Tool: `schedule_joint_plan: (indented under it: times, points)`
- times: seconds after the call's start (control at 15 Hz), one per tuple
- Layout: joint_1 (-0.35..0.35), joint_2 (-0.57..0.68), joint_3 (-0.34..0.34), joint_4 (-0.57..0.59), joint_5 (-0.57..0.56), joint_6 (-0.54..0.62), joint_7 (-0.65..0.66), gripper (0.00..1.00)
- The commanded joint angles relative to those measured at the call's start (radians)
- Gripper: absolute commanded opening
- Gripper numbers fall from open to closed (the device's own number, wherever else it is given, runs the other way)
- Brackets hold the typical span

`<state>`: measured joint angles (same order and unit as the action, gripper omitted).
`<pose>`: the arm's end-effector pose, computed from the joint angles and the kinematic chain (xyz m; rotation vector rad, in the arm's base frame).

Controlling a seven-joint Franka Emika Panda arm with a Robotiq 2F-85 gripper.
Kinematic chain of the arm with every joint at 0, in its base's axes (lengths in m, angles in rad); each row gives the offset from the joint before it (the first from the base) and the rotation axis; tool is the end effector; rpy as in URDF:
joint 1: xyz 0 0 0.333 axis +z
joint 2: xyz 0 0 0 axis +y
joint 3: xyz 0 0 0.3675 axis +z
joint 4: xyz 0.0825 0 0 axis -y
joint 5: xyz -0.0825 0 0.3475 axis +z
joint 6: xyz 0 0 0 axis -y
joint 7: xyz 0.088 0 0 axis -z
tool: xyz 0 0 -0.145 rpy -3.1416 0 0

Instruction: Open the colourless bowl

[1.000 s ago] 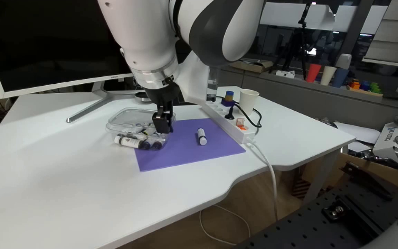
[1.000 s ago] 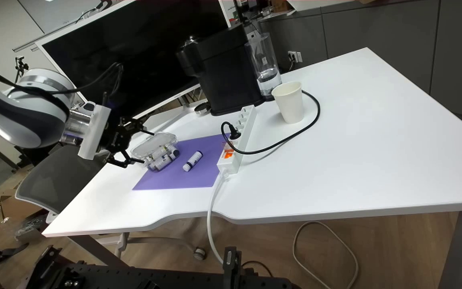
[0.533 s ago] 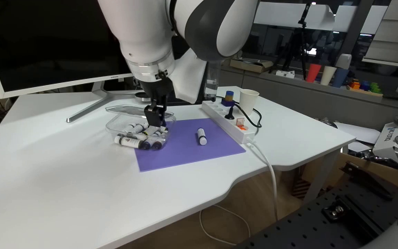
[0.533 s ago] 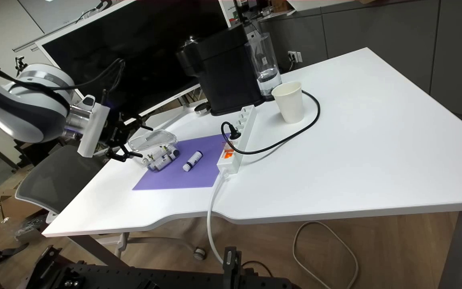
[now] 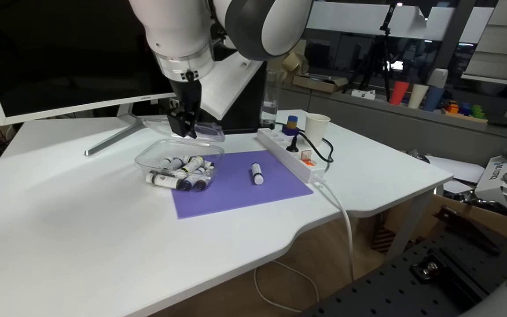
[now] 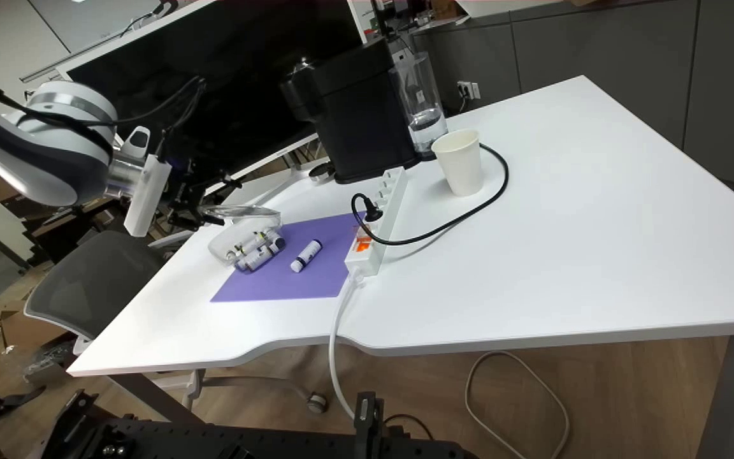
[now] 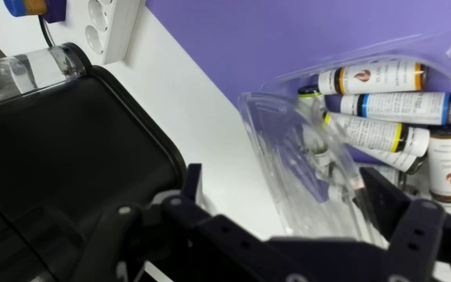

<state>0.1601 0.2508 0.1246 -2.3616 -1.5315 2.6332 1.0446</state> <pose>0.4816 0.1477 0.2652 2.4423 0.7820 0.5948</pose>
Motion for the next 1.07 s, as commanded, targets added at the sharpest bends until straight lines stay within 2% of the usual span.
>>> schedule_joint_plan:
  times: [0.0, 0.4, 0.73, 1.0]
  points:
    - [-0.005, -0.028, -0.018, 0.023, -0.03, -0.032, 0.083, 1.0]
    - [-0.019, -0.05, -0.052, 0.049, -0.038, -0.095, 0.123, 1.0]
    - [-0.063, -0.108, -0.045, 0.051, -0.035, -0.112, 0.148, 1.0]
    - [-0.084, -0.169, -0.044, 0.034, 0.037, -0.08, 0.095, 1.0]
